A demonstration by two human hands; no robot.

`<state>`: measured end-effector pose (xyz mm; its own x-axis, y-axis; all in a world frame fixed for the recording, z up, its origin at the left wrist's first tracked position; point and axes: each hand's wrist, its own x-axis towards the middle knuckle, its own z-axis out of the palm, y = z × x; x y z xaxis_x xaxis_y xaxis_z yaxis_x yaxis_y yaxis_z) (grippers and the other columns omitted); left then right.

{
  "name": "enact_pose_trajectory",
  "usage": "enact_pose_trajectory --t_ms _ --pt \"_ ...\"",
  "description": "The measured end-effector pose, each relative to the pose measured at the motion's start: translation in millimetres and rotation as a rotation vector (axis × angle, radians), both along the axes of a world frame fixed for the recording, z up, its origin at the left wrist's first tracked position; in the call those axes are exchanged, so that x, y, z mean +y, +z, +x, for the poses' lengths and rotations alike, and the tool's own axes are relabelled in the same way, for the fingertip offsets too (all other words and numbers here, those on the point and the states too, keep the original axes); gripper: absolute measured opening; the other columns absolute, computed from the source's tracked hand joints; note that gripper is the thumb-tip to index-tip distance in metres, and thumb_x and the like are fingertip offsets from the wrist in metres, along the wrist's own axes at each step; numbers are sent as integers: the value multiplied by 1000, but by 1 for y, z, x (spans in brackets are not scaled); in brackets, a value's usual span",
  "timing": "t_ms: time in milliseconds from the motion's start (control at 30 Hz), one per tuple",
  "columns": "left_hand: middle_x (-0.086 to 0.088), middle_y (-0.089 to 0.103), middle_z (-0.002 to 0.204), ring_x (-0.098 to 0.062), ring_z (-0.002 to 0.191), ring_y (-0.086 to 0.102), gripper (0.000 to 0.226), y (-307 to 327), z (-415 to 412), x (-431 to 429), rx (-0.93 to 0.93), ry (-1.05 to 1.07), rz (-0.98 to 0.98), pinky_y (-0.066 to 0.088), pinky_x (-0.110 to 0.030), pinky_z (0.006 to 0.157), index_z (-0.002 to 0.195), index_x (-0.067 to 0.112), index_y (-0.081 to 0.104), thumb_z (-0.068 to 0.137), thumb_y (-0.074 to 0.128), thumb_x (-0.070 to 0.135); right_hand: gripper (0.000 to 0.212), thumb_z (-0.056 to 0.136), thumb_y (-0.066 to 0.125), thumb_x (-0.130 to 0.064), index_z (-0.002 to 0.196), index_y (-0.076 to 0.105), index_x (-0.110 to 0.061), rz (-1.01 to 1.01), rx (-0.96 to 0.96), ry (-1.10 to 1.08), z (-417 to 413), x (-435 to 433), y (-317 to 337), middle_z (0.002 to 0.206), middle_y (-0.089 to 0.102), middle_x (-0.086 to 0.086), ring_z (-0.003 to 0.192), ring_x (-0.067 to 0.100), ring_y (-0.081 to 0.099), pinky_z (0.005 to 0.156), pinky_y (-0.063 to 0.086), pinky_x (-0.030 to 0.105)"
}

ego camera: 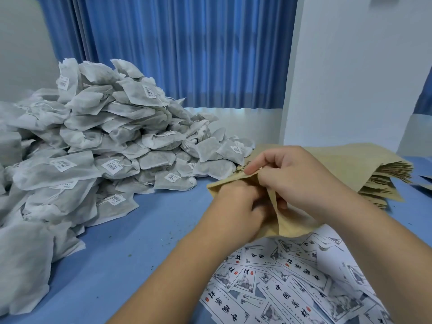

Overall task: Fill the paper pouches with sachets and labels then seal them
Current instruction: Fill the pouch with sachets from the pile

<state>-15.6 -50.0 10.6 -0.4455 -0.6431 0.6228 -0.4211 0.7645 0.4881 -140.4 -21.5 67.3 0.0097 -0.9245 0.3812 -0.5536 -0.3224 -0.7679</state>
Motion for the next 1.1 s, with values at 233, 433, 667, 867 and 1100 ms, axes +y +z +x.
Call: enact_pose_trajectory --t_ms 233,433,667,867,1100 --pt "-1 66 96 -27 93 61 21 -5 13 -9 20 -281 293 51 -46 86 96 10 67 85 49 7 29 76 54 3 76 69 -22 -74 78 -75 -7 -8 -2 42 45 -13 39 3 39 42 33 14" --pt "3 73 72 -8 64 67 43 5 33 -53 423 44 391 53 -26 63 71 21 74 80 43 -7 34 72 58 0 79 60 -33 -121 255 -223 -20 -12 -8 53 49 -8 54 0 46 50 36 15" --pt "-4 63 109 -22 102 59 32 -7 45 -169 -97 533 235 42 -26 82 112 13 67 82 54 9 33 74 56 -4 77 60 -37 -130 209 -318 -39 -25 -11 55 50 -22 57 -3 48 51 38 9" --pt "-9 42 135 -31 121 47 54 12 -8 -229 -240 655 155 42 -42 94 130 24 52 86 51 56 26 76 57 -10 83 62 -35 -102 255 -383 -53 -38 -23 61 53 -24 57 -1 49 46 33 20" --pt "-20 22 149 -46 129 32 69 15 -58 -241 -476 773 453 33 -56 104 141 20 39 86 49 60 24 74 57 -13 81 62 -35 -90 256 -408 -67 -45 -29 62 54 -24 59 -1 51 47 38 15"
